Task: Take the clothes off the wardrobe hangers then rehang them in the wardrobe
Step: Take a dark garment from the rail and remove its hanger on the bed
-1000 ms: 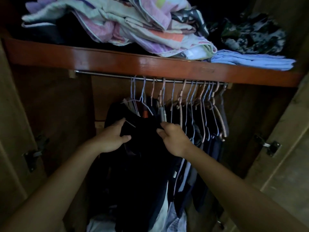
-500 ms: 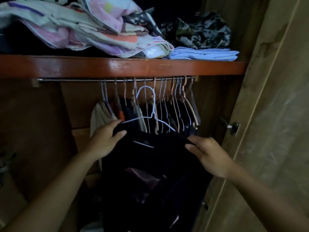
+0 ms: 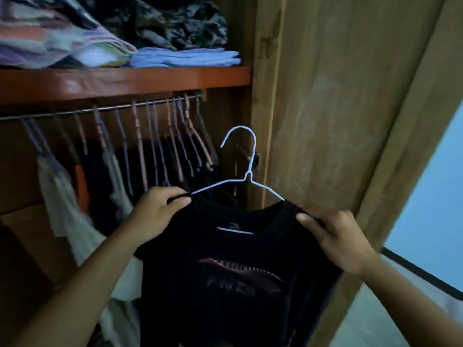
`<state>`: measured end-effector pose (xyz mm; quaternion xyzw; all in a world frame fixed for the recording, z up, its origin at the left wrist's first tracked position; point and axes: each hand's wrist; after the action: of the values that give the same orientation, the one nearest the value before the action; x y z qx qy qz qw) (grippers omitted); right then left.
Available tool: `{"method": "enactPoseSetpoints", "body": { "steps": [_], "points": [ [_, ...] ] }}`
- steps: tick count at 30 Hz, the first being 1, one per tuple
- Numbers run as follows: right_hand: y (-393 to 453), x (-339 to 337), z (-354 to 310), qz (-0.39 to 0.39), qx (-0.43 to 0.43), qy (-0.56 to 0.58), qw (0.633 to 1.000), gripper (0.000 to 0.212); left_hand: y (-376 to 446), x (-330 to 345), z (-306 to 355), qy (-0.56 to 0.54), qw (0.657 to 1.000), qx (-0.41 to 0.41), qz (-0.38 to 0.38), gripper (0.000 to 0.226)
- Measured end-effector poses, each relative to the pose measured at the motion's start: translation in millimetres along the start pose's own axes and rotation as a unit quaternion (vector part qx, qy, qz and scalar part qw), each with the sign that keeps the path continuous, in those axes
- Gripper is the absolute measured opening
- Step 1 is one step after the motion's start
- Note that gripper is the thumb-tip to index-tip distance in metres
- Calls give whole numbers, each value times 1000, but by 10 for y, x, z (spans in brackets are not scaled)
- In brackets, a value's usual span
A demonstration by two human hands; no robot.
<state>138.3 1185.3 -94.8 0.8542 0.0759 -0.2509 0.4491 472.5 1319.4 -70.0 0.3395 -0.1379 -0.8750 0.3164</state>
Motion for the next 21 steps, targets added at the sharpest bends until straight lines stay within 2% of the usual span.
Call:
{"method": "enactPoseSetpoints", "body": {
  "steps": [3,7,10,15,18,21],
  "points": [
    [-185,-371,165,11,28,-36,999,34,10,365,328,-20,998,55,-40,18],
    [-384,-867,273,11,60,-70,996,25,-3,843,691,-57,991,105,-67,25],
    [-523,-1204,300,13,99,-81,992,24,4,1128,864,-114,982,115,-96,17],
    [-755,-1580,275,74,160,-88,980,30,110,1611,1047,-195,963,116,-146,9],
    [-876,-1714,227,102,189,-145,966,26,199,1914,1157,-225,947,139,-181,20],
    [-1008,-1805,168,136,222,-191,947,15,236,2150,1310,-255,925,158,-232,11]
  ]
}}
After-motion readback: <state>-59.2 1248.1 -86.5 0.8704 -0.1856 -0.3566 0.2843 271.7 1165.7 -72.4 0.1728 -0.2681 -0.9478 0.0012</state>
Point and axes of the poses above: each hand's wrist, its own y-axis towards the middle knuckle, its own x-axis out of the palm, z = x × y, and after that the axes turned 15 degrees about z, right-handed
